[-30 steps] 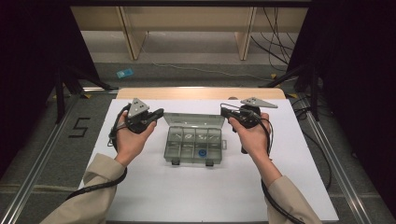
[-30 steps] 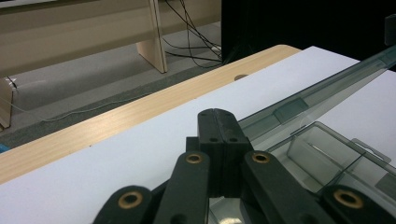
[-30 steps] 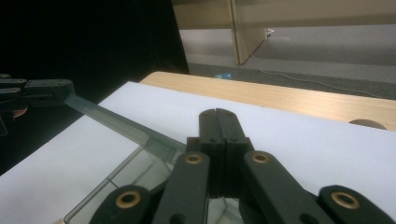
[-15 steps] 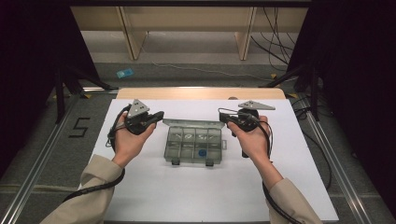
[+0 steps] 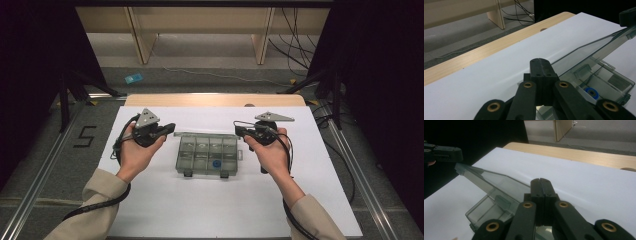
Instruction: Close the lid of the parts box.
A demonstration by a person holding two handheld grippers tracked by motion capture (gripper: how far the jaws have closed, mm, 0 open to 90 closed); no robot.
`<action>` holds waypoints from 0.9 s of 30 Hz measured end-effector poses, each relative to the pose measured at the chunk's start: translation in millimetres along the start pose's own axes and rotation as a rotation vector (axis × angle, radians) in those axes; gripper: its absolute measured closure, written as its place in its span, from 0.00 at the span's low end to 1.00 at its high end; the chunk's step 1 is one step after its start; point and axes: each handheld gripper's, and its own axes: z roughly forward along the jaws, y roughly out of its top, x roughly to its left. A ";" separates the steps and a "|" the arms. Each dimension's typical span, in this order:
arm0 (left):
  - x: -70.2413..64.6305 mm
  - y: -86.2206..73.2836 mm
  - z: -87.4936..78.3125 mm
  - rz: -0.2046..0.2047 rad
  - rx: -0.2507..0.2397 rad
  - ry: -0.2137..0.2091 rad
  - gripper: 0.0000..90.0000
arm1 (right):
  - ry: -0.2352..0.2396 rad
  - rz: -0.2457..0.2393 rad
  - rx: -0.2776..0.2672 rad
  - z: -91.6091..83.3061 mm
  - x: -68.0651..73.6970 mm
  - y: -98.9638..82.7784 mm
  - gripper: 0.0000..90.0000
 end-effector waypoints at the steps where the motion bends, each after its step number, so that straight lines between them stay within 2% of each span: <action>1: -0.7 -0.2 0.1 -0.001 0.004 0.000 1.00 | -0.004 -0.009 -0.008 0.7 -0.2 -0.5 1.00; 2: -0.9 -0.5 0.2 0.004 0.009 -0.001 1.00 | 0.004 0.001 0.006 -0.3 0.7 -0.5 1.00; 8: -3.5 -1.0 0.3 0.006 0.019 -0.004 1.00 | -0.002 -0.022 0.002 -1.0 0.5 -2.6 1.00; 9: -4.0 -1.1 0.3 0.011 0.019 -0.004 1.00 | 0.003 -0.006 0.011 -1.2 1.7 -3.0 1.00; 11: -4.1 -1.1 -0.6 0.030 0.036 -0.007 1.00 | -0.001 -0.020 0.011 -1.3 1.1 -3.7 1.00; 17: -7.4 -2.1 -0.3 0.016 0.041 -0.011 1.00 | -0.002 -0.038 0.027 -2.1 2.3 -7.0 1.00; 18: -7.4 -2.5 -0.3 0.017 0.042 -0.014 1.00 | 0.002 -0.028 0.036 -2.7 3.1 -7.2 1.00; 25: -8.8 -5.2 0.4 0.019 0.060 -0.027 1.00 | -0.001 -0.036 0.042 -3.0 3.5 -10.3 1.00; 27: -7.9 -5.2 -0.7 0.035 0.074 -0.027 1.00 | -0.003 -0.043 0.040 -3.2 3.5 -11.2 1.00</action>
